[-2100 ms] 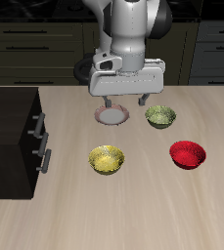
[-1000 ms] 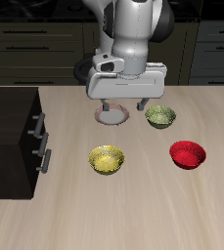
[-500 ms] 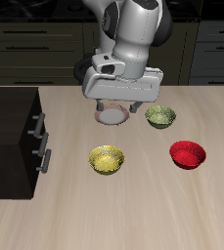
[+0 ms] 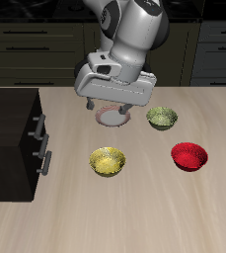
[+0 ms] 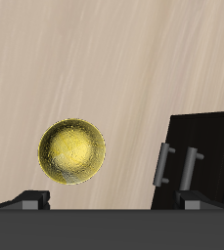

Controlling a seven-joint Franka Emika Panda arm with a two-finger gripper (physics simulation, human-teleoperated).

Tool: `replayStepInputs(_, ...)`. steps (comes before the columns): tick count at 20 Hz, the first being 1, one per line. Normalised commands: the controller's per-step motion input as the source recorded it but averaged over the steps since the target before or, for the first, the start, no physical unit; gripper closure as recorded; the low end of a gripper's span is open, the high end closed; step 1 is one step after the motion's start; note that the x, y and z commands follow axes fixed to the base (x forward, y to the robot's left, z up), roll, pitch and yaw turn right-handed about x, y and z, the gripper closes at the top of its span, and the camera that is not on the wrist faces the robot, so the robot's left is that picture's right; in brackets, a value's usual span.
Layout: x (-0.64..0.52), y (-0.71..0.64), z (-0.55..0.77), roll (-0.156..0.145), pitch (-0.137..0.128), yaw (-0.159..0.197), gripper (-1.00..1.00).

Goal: Open the middle drawer of the wooden cabinet

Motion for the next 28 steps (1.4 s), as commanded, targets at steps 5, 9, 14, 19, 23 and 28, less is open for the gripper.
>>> replayStepInputs(5, -0.07, -0.22, 0.10, -0.096, -0.013, -0.025, -1.00)
replayStepInputs(9, -0.10, -0.29, 0.10, -0.151, -0.044, 0.009, -1.00)
replayStepInputs(14, -0.07, -0.23, 0.08, -0.087, 0.002, -0.046, -1.00)
replayStepInputs(19, -0.06, -0.11, 0.09, -0.114, -0.078, 0.044, -1.00)
replayStepInputs(23, -0.03, -0.07, -0.02, -0.169, -0.034, 0.051, -1.00)
replayStepInputs(28, 0.01, 0.06, -0.10, 0.028, -0.021, 0.017, -1.00)
